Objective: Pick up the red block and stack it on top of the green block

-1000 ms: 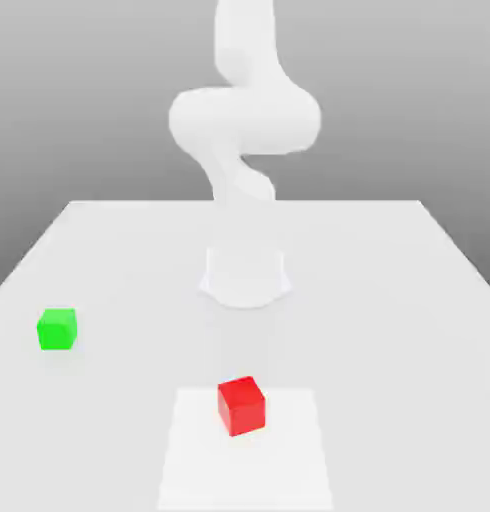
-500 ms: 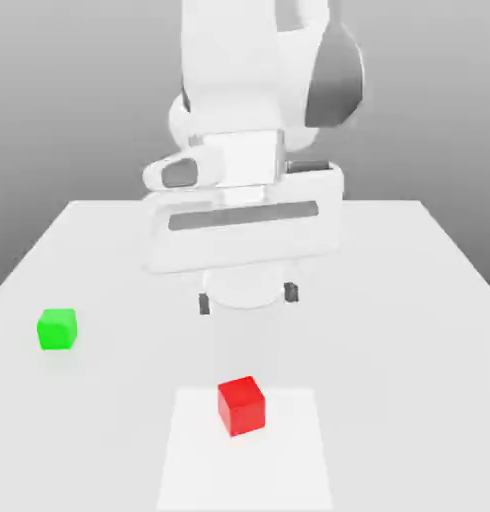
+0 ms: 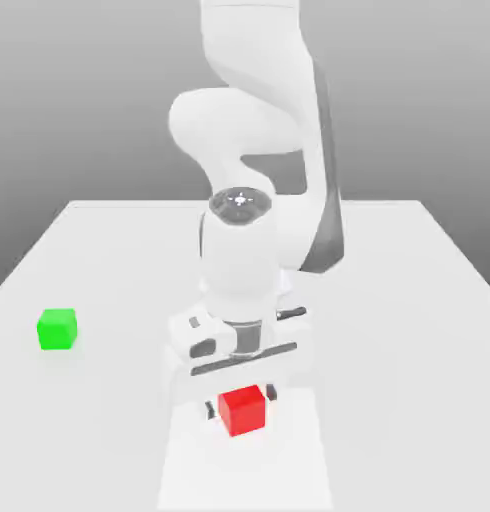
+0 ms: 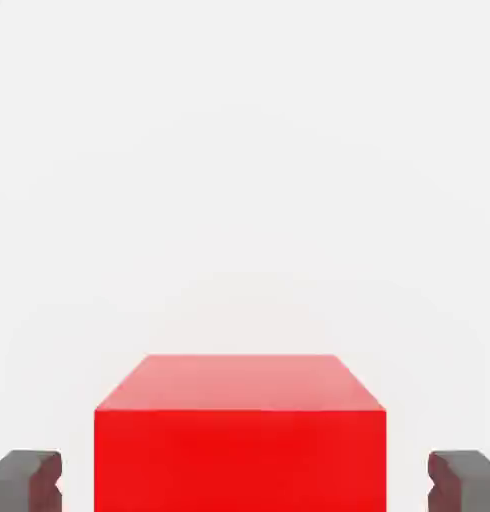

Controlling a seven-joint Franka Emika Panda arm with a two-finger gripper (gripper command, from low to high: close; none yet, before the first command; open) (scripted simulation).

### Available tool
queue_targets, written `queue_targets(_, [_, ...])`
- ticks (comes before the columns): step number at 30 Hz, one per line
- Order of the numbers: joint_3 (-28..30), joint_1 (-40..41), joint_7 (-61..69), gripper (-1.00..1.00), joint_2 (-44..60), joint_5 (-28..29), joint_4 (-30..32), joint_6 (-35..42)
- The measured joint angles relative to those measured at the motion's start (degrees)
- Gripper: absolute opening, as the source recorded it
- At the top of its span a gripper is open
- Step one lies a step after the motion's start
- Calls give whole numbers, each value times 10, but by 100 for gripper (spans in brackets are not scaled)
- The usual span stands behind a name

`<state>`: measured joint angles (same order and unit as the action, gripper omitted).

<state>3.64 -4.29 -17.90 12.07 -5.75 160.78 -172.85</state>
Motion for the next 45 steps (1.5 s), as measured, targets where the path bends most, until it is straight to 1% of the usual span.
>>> queue_targets(4, [-3,3,-1,-100,3,1,0,-2])
queue_targets(10, [19,-6,-34,-100,-86,48,11,73])
queue_targets(13, [19,-1,-41,-100,-133,62,19,113])
queue_targets(14, [28,13,-26,-100,-145,68,20,123])
queue_targets(18, [77,63,67,-100,-185,95,18,156])
queue_targets(25, [186,155,241,-100,-237,156,16,197])
queue_targets(35, [348,285,496,-100,-257,235,21,215])
queue_targets(37, [372,292,530,-100,-245,233,22,203])
queue_targets(40, [388,279,560,-100,-213,203,23,172])
queue_targets(43, [396,261,597,-100,-175,151,23,137])
queue_targets(45, [395,247,632,-100,-147,101,23,115])
